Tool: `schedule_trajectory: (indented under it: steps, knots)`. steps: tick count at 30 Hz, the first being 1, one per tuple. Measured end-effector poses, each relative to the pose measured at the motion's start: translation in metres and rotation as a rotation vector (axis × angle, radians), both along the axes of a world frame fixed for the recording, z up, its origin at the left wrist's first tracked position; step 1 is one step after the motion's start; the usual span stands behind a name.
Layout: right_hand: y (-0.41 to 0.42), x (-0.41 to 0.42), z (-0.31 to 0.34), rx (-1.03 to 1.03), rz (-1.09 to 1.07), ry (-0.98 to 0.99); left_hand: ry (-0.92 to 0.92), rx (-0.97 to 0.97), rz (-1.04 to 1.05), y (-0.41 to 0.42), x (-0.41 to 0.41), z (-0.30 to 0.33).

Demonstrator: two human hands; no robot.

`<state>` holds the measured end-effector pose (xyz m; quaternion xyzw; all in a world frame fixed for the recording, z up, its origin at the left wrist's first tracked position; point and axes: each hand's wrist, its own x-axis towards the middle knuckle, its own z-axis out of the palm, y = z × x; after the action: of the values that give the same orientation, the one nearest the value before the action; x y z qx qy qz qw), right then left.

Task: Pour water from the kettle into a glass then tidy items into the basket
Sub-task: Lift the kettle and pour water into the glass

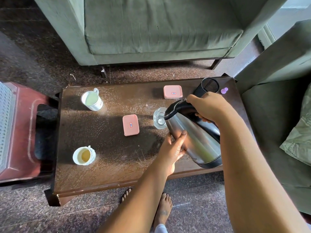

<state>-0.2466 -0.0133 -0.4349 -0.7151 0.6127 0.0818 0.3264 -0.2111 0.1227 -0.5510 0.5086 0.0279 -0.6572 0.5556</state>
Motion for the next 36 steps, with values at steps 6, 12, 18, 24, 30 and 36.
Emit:
schedule_trajectory:
  steps: [6,12,18,24,30,36]
  knots:
    - [0.001,0.001,0.000,-0.004,0.001,0.000,-0.007,0.008,-0.033,0.001,0.001,-0.001]
    - [0.001,-0.001,0.000,-0.017,0.001,-0.013,-0.013,-0.006,-0.037,0.001,0.001,-0.002]
    - [0.001,-0.006,-0.003,-0.025,-0.008,-0.029,-0.005,-0.007,-0.041,0.000,-0.002,-0.005]
    - [0.006,-0.010,-0.003,-0.030,-0.006,-0.052,0.009,0.014,0.001,0.001,-0.006,-0.004]
    - [0.009,-0.019,-0.008,-0.031,-0.043,-0.086,0.040,0.026,0.046,0.004,-0.009,-0.005]
    - [0.014,-0.018,-0.010,-0.063,-0.024,-0.125,-0.008,0.032,0.048,0.007,-0.010,-0.006]
